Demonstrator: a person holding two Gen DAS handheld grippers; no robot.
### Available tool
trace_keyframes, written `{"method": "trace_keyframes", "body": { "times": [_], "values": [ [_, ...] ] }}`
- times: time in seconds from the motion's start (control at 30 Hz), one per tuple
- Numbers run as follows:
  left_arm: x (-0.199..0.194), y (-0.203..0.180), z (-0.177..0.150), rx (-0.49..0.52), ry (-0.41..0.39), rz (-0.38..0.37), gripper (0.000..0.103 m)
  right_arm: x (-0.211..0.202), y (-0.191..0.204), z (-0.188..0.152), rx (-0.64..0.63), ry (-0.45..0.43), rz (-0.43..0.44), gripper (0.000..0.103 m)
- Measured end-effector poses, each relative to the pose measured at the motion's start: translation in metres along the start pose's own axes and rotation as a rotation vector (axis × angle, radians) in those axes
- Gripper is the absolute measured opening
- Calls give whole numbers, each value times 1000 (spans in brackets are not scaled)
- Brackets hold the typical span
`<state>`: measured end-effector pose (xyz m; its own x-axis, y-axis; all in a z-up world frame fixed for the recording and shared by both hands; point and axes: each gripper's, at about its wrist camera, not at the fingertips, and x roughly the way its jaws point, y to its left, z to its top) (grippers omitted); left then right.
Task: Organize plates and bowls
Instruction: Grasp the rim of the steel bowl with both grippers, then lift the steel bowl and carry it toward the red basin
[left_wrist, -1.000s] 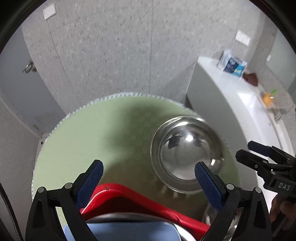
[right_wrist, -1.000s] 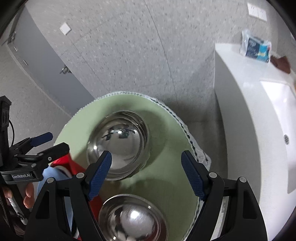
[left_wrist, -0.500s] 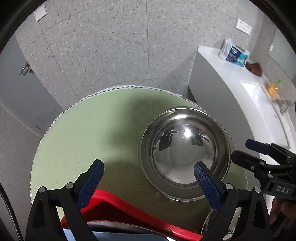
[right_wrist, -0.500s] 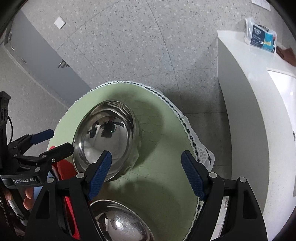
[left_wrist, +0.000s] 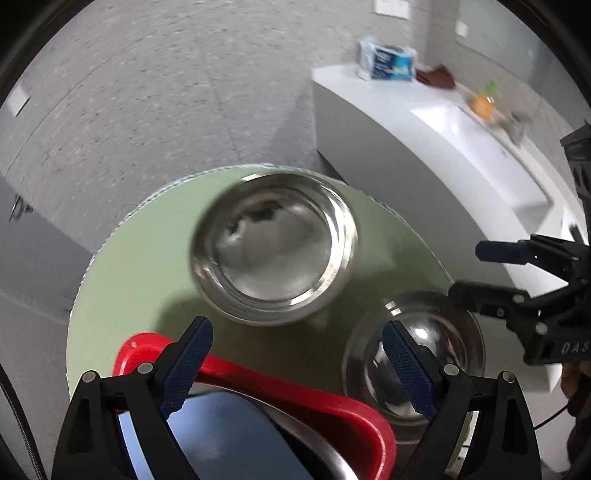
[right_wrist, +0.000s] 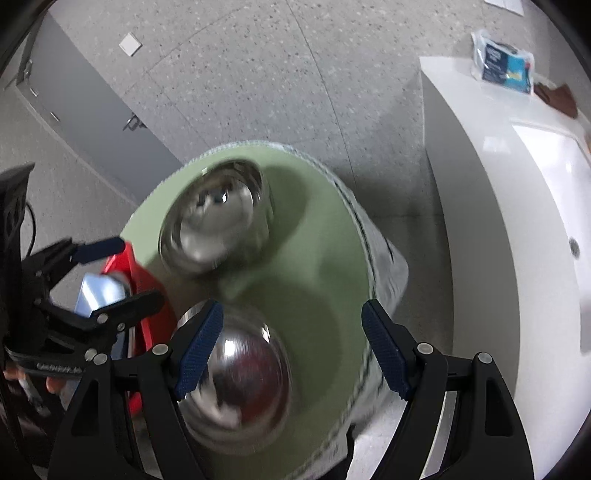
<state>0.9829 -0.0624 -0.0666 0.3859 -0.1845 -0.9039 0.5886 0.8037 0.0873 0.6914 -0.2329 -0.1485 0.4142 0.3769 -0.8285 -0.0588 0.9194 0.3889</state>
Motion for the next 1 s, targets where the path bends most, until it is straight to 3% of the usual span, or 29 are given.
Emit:
{"method": "trace_keyframes", "body": {
  "times": [0.17, 0.4, 0.43, 0.47, 0.5, 0.53, 0.57, 0.6, 0.8, 1.0],
  "values": [
    [14, -21, -6, 62, 58, 3, 86, 9, -2, -26, 31, 47, 12, 76],
    [38, -42, -6, 136, 131, -2, 63, 31, 1, -46, 73, 109, 61, 38],
    [42, -44, -5, 141, 134, 4, 58, 32, 1, -47, 78, 109, 67, 34],
    [47, -44, -5, 133, 140, -4, 46, 33, 0, -47, 83, 105, 73, 24],
    [51, -44, -4, 120, 147, -8, 31, 33, 0, -48, 81, 103, 70, 23],
    [53, -45, -2, 117, 142, 6, 27, 33, -1, -48, 80, 98, 71, 22],
    [55, -44, -1, 113, 144, -3, 14, 31, -1, -48, 82, 88, 72, 21],
    [57, -44, 0, 102, 150, -29, 8, 30, -2, -48, 85, 81, 72, 18],
    [59, -40, 0, 91, 123, -55, 8, 17, -8, -39, 99, 39, 77, 17],
    [31, -28, 12, 45, 25, -72, 7, -3, 1, -12, 55, -21, 75, 17]
  ]
}}
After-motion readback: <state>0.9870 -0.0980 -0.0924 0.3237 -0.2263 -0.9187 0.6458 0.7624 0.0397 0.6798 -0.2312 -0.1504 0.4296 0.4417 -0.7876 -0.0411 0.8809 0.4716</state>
